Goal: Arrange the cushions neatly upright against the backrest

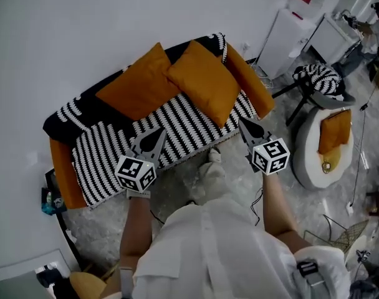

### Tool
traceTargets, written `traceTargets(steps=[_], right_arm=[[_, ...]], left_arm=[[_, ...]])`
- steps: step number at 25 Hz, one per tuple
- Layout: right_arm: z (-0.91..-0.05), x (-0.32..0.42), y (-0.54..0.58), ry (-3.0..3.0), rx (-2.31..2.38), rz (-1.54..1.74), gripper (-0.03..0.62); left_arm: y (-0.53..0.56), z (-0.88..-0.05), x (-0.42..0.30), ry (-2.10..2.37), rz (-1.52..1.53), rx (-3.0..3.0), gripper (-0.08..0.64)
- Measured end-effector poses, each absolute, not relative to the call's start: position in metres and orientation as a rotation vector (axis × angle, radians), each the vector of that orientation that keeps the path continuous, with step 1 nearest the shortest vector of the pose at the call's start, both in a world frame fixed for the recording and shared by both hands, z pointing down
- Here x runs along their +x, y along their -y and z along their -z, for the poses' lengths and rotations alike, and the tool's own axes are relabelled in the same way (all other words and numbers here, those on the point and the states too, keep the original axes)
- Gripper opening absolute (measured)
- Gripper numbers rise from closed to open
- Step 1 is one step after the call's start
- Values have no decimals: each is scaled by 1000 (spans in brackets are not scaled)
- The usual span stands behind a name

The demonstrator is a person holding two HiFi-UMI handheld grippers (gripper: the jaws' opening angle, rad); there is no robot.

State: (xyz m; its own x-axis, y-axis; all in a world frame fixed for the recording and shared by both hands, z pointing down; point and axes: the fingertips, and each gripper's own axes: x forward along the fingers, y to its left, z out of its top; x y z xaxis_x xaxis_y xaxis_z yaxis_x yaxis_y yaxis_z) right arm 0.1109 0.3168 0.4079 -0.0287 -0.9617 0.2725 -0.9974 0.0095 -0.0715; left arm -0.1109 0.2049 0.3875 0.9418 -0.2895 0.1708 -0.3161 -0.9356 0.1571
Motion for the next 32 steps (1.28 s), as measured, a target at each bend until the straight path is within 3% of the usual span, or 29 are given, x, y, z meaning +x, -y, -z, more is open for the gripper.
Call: traceTargets(steps=[11, 23, 29, 32], right_arm=[[-472, 280, -139, 2143, 1994, -446, 46], [-559, 365, -36, 2131, 1835, -687, 107], [-625, 397, -17, 2103, 1763, -787, 191], [-657, 403, -16, 2082, 1685, -834, 217]], left_arm=[[-45, -439, 92, 399, -342, 2861, 15], [82, -480, 234, 245, -614, 2901, 15], [107, -535, 291, 16, -906, 2964, 18], [109, -568, 311, -144, -1106, 2957, 55]])
